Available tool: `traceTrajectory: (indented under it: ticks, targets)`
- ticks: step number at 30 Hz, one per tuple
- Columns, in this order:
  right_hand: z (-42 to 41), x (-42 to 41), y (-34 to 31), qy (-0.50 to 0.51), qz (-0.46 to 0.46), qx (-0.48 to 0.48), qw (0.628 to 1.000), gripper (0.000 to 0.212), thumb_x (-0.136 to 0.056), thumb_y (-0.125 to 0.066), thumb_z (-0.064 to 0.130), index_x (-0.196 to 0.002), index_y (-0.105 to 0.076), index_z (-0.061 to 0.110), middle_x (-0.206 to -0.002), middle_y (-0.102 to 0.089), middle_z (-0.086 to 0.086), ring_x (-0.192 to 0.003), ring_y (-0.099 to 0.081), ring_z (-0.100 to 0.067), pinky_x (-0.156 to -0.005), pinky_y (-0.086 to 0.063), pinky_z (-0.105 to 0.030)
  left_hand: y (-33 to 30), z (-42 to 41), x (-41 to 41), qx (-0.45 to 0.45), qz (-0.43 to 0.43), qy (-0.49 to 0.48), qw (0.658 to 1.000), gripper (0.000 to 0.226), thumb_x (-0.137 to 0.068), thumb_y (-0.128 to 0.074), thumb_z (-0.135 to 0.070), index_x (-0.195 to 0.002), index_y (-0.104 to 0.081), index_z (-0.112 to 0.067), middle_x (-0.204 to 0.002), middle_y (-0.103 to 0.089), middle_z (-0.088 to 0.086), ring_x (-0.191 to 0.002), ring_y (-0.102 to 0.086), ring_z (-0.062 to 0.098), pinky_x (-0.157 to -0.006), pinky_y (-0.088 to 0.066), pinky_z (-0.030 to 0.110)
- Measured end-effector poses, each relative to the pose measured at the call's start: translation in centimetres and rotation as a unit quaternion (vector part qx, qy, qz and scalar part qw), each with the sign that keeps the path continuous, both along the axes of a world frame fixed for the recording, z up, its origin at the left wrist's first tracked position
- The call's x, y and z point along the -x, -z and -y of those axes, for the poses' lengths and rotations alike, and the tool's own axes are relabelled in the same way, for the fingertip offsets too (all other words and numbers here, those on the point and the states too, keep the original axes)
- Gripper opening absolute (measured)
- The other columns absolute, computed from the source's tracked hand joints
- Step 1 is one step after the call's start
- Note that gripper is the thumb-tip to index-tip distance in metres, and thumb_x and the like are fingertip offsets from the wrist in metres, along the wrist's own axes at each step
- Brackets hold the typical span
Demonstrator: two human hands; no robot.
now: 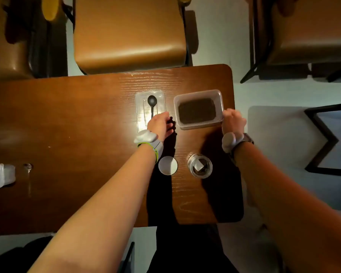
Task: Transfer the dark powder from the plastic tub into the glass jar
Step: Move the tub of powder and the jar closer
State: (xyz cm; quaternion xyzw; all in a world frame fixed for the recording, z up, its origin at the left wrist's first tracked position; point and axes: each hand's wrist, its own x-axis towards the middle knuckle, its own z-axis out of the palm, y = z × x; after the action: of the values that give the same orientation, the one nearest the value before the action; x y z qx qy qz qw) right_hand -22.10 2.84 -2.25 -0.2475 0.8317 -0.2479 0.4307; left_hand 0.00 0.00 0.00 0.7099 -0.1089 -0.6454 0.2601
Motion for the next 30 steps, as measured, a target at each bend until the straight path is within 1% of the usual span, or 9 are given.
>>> traceTrajectory:
  ticks: [1,3,5,11,14,19,23,28,30]
  targets:
    - [0.6,0.3,-0.4,-0.035,0.000,-0.024,0.999,0.038,-0.097,-0.049,0.031,-0.120,-0.065,0.004,-0.131,-0.060,-0.019,-0.110,-0.059,-0.036,-0.083,-0.049,-0.027,0.1,0.5,0.6,0.003,-0.001,0.014,1.000,0.017,-0.104,-0.059,-0.019,-0.087,-0.062,-0.015,-0.084,-0.063,0.003,-0.068,-0.059,0.015,-0.060,-0.051,0.027]
    - [1.4,0.5,-1.2,-0.085,0.037,-0.042,0.995,0.040,-0.095,-0.039,0.037,-0.106,-0.061,0.006,-0.126,-0.061,-0.022,-0.115,-0.056,-0.042,-0.100,-0.047,-0.050,0.2,1.0,1.4,0.001,0.003,0.030,1.000,0.018,-0.103,-0.057,-0.020,-0.086,-0.062,-0.017,-0.086,-0.065,0.001,-0.072,-0.058,0.016,-0.062,-0.048,0.028]
    - [1.7,0.3,-1.7,-0.081,0.073,-0.046,0.993,0.035,-0.093,-0.031,0.042,-0.095,-0.055,0.016,-0.118,-0.063,-0.019,-0.111,-0.059,-0.041,-0.106,-0.047,-0.058,0.0,0.9,2.0,0.009,-0.027,0.028,0.999,0.020,-0.104,-0.054,-0.022,-0.087,-0.063,-0.018,-0.086,-0.069,0.000,-0.071,-0.061,0.016,-0.061,-0.048,0.027]
    - [-0.8,-0.8,-2.1,-0.013,0.148,-0.034,0.988,0.042,-0.090,-0.032,0.049,-0.101,-0.059,0.019,-0.115,-0.064,-0.015,-0.102,-0.059,-0.032,-0.085,-0.050,-0.043,-0.5,-1.5,1.3,0.012,-0.044,0.010,0.999,0.023,-0.109,-0.048,-0.028,-0.094,-0.063,-0.020,-0.093,-0.069,-0.004,-0.075,-0.059,0.014,-0.071,-0.047,0.029]
    - [-2.6,-1.0,-2.4,-0.010,0.164,-0.043,0.985,0.043,-0.084,-0.033,0.052,-0.095,-0.058,0.019,-0.107,-0.063,-0.012,-0.096,-0.057,-0.030,-0.087,-0.048,-0.044,-0.5,-3.0,0.6,0.008,-0.036,0.009,0.999,0.023,-0.108,-0.048,-0.029,-0.094,-0.063,-0.021,-0.093,-0.069,-0.004,-0.079,-0.059,0.015,-0.076,-0.048,0.030]
    - [-5.5,-1.3,-2.3,0.001,0.194,-0.067,0.979,0.059,-0.088,-0.031,0.058,-0.116,-0.059,0.014,-0.122,-0.069,-0.013,-0.115,-0.063,-0.033,-0.105,-0.049,-0.052,-0.3,-5.6,-0.5,-0.003,-0.036,0.015,0.999,0.021,-0.108,-0.049,-0.033,-0.104,-0.065,-0.020,-0.096,-0.069,-0.005,-0.082,-0.060,0.014,-0.076,-0.048,0.030]
    - [-7.7,-2.4,-2.5,0.074,0.236,-0.081,0.965,0.055,-0.107,-0.028,0.054,-0.128,-0.063,0.017,-0.121,-0.073,-0.007,-0.109,-0.069,-0.024,-0.080,-0.056,-0.034,-0.6,-7.2,-1.1,-0.011,-0.049,0.009,0.999,0.025,-0.109,-0.048,-0.037,-0.110,-0.064,-0.017,-0.099,-0.069,-0.004,-0.082,-0.061,0.015,-0.071,-0.047,0.029]
    - [-9.1,-3.0,-2.3,0.094,0.249,-0.089,0.960,0.061,-0.110,-0.024,0.054,-0.133,-0.064,0.015,-0.123,-0.074,-0.009,-0.112,-0.071,-0.026,-0.104,-0.054,-0.044,-0.6,-9.0,-1.7,-0.014,-0.063,-0.012,0.998,0.028,-0.110,-0.047,-0.035,-0.119,-0.062,-0.012,-0.100,-0.069,-0.002,-0.079,-0.062,0.016,-0.066,-0.045,0.029]
    - [-9.1,-3.3,-2.4,0.102,0.246,-0.087,0.960,0.062,-0.111,-0.024,0.051,-0.131,-0.065,0.010,-0.125,-0.073,-0.013,-0.114,-0.070,-0.028,-0.101,-0.054,-0.043,-0.5,-9.6,-1.8,-0.012,-0.064,-0.013,0.998,0.030,-0.110,-0.047,-0.036,-0.122,-0.062,-0.013,-0.107,-0.069,0.000,-0.078,-0.060,0.016,-0.066,-0.043,0.029]
